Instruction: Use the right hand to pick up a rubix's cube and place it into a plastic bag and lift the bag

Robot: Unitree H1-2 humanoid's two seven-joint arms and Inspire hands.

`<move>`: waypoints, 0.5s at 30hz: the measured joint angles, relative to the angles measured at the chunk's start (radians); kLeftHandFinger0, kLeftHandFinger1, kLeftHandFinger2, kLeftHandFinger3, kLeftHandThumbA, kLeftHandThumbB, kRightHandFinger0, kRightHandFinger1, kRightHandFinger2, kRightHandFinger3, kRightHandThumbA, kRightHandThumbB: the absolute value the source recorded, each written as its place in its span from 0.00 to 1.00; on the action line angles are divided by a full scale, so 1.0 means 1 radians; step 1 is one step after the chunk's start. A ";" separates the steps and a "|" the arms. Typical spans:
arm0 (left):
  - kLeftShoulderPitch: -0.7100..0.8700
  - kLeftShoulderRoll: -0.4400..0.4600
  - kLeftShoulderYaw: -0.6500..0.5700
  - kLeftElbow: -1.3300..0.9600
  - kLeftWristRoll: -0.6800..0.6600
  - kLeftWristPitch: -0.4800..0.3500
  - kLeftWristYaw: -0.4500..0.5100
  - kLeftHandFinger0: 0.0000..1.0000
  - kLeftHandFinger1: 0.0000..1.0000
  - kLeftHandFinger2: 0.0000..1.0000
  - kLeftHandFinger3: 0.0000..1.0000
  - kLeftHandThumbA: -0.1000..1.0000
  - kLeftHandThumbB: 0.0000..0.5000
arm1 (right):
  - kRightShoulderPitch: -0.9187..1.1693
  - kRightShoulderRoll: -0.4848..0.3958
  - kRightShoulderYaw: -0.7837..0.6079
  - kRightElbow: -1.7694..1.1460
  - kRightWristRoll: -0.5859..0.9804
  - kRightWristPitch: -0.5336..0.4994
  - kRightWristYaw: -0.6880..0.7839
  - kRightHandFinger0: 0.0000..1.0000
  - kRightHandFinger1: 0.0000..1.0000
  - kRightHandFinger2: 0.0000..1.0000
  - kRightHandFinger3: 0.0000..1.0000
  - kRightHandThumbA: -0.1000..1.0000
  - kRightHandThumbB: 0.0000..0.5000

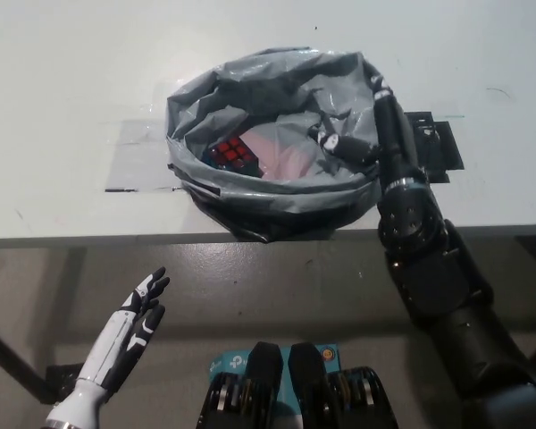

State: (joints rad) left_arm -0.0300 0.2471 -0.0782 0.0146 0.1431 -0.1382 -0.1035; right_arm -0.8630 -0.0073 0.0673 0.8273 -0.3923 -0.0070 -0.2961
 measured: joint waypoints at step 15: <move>0.000 0.000 0.000 -0.002 0.002 0.001 0.000 1.00 1.00 1.00 1.00 1.00 0.29 | -0.027 -0.032 -0.049 0.172 0.010 -0.029 -0.171 0.01 0.12 0.33 0.58 0.24 0.49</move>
State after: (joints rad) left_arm -0.0297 0.2470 -0.0784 0.0123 0.1451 -0.1372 -0.1034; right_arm -0.8903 -0.0395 0.0185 0.9996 -0.3823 -0.0357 -0.4672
